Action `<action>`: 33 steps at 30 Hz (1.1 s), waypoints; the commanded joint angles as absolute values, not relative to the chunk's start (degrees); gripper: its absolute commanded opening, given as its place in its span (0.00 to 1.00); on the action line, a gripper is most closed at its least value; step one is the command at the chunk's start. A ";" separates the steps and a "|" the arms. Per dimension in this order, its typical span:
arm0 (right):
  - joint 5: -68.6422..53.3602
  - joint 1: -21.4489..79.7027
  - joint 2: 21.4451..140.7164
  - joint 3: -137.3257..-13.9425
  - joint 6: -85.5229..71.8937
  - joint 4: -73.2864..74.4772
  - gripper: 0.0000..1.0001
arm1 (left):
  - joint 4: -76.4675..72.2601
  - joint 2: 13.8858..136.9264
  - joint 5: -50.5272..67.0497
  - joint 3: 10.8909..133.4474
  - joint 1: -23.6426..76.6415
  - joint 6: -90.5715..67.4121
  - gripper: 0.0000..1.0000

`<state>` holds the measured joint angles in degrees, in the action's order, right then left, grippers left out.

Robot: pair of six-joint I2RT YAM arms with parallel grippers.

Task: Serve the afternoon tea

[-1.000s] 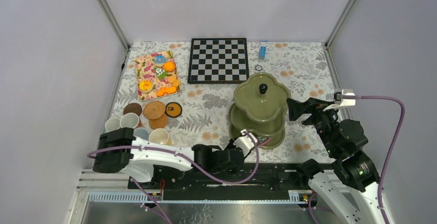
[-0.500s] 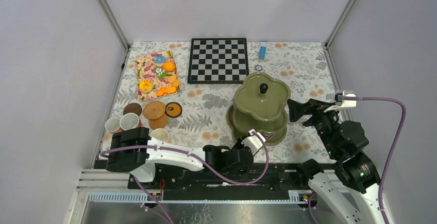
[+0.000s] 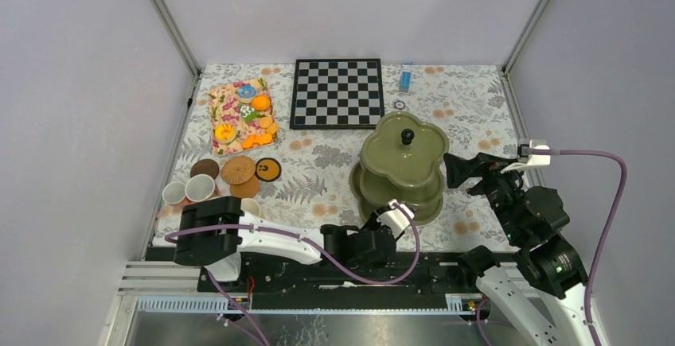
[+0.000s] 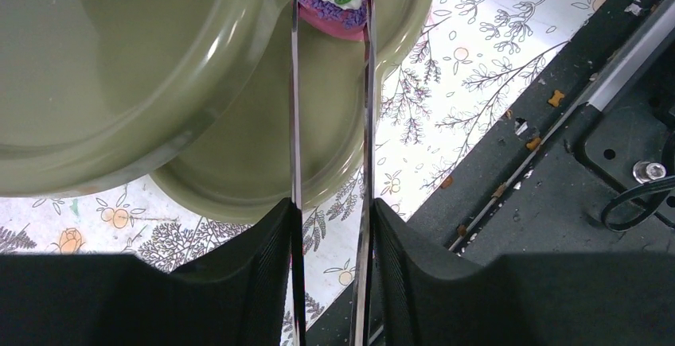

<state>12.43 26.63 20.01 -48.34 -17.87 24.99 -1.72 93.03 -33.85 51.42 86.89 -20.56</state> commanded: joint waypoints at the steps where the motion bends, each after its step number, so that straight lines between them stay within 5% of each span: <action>1: 12.17 26.90 20.19 -48.59 -18.35 24.26 0.98 | -4.89 93.24 -34.18 53.96 86.62 -20.53 0.43; 13: 11.77 26.89 20.01 -48.61 -18.35 24.24 0.98 | -3.08 91.65 -32.41 54.21 86.48 -20.11 0.50; 33: 12.17 26.89 19.53 -48.01 -18.39 24.00 0.98 | 10.00 78.23 -31.64 48.31 86.48 -20.00 0.48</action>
<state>12.38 26.63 19.79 -47.94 -18.09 25.02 5.19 82.24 -32.71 50.46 86.61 -20.51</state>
